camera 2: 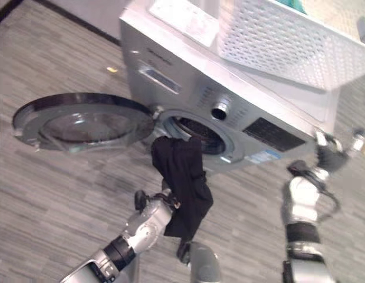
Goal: Grab the laundry basket,head to the washer,open it,put in the laundry and shut it.
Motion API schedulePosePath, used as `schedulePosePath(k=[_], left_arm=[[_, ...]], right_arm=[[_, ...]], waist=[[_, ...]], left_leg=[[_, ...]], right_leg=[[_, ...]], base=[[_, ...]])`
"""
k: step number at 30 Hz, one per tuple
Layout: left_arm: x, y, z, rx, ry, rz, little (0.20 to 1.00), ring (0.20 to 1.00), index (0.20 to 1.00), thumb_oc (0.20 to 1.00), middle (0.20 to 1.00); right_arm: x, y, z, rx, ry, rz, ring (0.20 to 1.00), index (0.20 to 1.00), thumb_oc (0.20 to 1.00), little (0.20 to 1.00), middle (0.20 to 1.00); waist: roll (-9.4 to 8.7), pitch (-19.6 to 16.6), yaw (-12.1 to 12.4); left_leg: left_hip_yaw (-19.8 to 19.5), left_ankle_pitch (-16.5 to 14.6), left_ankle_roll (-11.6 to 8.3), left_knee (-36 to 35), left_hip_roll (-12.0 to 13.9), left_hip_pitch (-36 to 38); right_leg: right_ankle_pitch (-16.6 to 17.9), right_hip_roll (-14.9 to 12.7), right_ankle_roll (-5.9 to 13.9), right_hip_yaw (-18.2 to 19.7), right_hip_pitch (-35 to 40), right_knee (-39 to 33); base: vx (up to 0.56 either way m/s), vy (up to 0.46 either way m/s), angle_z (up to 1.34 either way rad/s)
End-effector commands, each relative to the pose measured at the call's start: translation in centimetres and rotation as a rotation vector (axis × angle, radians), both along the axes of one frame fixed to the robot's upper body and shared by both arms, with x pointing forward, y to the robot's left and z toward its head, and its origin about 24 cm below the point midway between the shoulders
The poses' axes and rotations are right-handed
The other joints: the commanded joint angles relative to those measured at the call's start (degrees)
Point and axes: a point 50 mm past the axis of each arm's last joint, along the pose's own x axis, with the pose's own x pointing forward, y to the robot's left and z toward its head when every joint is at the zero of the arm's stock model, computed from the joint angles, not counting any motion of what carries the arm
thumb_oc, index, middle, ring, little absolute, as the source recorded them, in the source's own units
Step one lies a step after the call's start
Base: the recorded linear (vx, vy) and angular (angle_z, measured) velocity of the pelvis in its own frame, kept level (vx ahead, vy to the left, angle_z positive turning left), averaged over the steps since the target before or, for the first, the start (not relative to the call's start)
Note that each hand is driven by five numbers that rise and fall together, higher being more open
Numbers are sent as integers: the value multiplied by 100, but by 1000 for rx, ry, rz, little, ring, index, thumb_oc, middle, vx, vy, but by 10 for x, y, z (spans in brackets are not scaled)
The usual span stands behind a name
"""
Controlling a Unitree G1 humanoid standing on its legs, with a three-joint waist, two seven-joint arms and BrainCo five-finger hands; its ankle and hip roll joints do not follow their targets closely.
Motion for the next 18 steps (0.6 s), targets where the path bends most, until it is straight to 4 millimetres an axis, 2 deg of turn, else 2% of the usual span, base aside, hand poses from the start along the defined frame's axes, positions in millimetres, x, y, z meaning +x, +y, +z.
schedulePosePath(k=[1,3,4,5,7,11,18], left_arm=[[10,-12,39,-112,-159,-23,200,200,200,200,200],[8,-5,33,-83,-159,-29,200,200,200,200,200],[8,-5,33,-83,-159,-30,200,200,200,200,200],[6,2,30,-70,-168,-42,200,200,200,200,200],[4,8,27,-65,-172,-44,200,200,200,200,200],[0,12,22,-70,-163,-45,200,200,200,200,200],[-6,16,18,-71,-144,-41,200,200,200,200,200]], right_arm=[[-186,10,-153,421,867,-435,1000,1000,1000,1000,1000],[-251,-14,-143,481,965,-672,1000,1000,1000,1000,1000],[-251,-15,-143,481,964,-672,1000,1000,1000,1000,1000],[-277,-15,-142,552,958,-759,1000,1000,1000,1000,1000],[-290,-8,-147,601,958,-760,1000,1000,1000,1000,1000],[-284,22,-170,741,966,-662,1000,1000,1000,1000,1000],[-250,46,-187,816,924,-532,1000,1000,1000,1000,1000]], waist=[[362,319,-360],[365,264,-376],[371,262,-375],[382,259,-381],[403,262,-363],[482,312,-299],[687,458,-236]], left_leg=[[72,-999,19,220,109,408],[52,-989,0,225,107,400],[51,-989,0,225,108,399],[45,-965,-12,223,111,393],[80,-947,-14,233,117,373],[104,-949,3,269,121,346],[78,-900,-8,261,94,308]], right_leg=[[236,119,-297,-57,-224,-178],[234,118,-285,-106,-196,-220],[235,119,-285,-107,-196,-222],[231,129,-281,-115,-196,-253],[237,131,-283,-118,-218,-264],[215,122,-304,-107,-259,-239],[135,112,-367,-99,-320,-177]], base=[[23,-29,26],[18,-36,-1],[5,-37,-24],[-7,-29,-23],[-20,-21,-20],[-19,-24,-25],[-3,-15,2]])
